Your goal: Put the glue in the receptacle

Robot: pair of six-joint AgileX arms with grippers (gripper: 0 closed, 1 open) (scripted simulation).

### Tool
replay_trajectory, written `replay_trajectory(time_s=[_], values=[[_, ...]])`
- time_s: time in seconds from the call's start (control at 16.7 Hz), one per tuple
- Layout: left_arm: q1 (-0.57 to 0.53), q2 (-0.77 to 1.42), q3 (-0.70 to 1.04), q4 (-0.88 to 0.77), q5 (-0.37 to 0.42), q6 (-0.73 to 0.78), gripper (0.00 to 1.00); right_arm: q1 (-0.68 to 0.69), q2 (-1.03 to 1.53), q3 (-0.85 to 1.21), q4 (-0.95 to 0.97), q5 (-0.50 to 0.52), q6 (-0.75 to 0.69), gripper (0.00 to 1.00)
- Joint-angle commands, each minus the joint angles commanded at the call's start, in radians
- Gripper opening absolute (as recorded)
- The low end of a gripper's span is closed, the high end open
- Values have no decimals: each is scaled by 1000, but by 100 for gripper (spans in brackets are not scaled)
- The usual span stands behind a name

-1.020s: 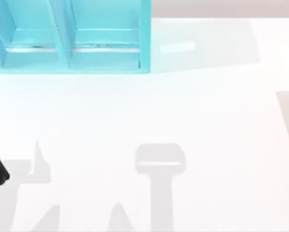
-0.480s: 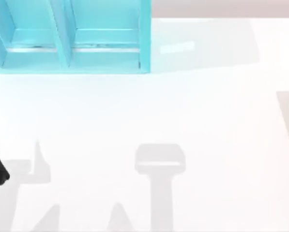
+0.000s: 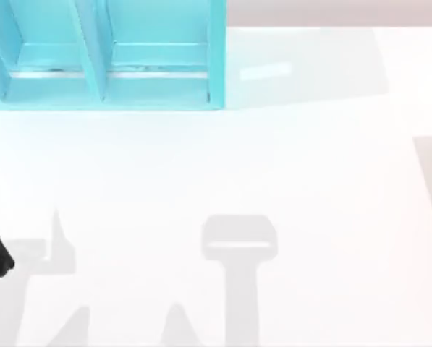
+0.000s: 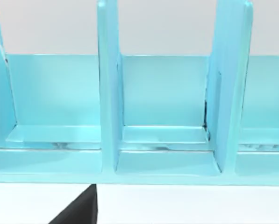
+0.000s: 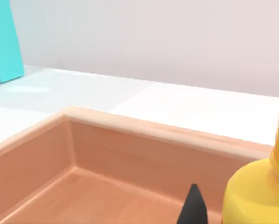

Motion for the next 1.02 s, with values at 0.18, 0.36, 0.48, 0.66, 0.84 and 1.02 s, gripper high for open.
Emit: replay_trajectory(time_s=[0.18, 0.36, 0.48, 0.66, 0.84, 1.02], values=[[0, 0, 0, 0, 0, 0, 100, 75, -35, -11, 75, -23, -5, 0], [0, 0, 0, 0, 0, 0, 100, 129, -48, -24, 143, -42, -7, 0], [0, 0, 0, 0, 0, 0, 100, 158, -52, -33, 181, -50, -5, 0], [0, 0, 0, 0, 0, 0, 100, 194, -50, -51, 228, -55, 1, 0], [0, 0, 0, 0, 0, 0, 100, 217, -39, -74, 257, -58, 6, 0], [0, 0, 0, 0, 0, 0, 100, 230, -25, -100, 267, -61, 4, 0]])
